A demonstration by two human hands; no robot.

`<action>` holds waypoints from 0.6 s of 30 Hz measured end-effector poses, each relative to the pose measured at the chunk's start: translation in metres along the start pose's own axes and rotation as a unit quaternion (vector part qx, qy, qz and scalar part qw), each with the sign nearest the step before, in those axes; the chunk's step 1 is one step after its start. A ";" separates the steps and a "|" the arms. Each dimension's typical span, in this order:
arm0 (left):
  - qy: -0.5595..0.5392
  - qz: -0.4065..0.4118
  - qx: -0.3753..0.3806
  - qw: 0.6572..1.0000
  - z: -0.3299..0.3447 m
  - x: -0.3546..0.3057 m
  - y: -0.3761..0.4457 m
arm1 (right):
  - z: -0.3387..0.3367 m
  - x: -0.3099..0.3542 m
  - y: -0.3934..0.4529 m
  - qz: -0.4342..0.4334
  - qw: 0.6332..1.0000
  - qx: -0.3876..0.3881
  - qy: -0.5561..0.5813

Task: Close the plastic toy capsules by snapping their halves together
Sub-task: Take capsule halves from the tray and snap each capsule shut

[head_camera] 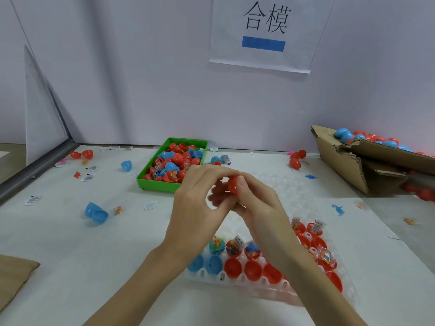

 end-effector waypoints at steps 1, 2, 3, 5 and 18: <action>0.010 0.003 0.001 1.000 -0.001 0.000 0.001 | 0.001 0.000 0.001 0.028 0.997 0.002 0.073; 0.020 0.006 -0.002 1.000 -0.002 0.000 0.002 | 0.003 0.000 0.001 0.053 0.989 0.001 0.137; 0.026 0.006 -0.005 1.000 -0.003 0.000 0.002 | 0.004 0.001 0.001 0.072 0.979 -0.003 0.191; 0.029 0.006 -0.005 1.000 -0.002 0.001 0.003 | 0.005 0.001 0.001 0.096 0.959 -0.018 0.267; 0.010 -0.048 0.093 0.994 0.007 0.008 0.008 | 0.011 0.008 0.001 0.123 0.924 -0.023 0.360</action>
Point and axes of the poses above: each hand's wrist, its own y-axis towards the middle knuckle, its own z-axis out of the palm, x = y × z, the point moved 6 cm from there along y, towards the middle knuckle, and after that the axes turned 15 degrees about -z, right-handed, at the moved point
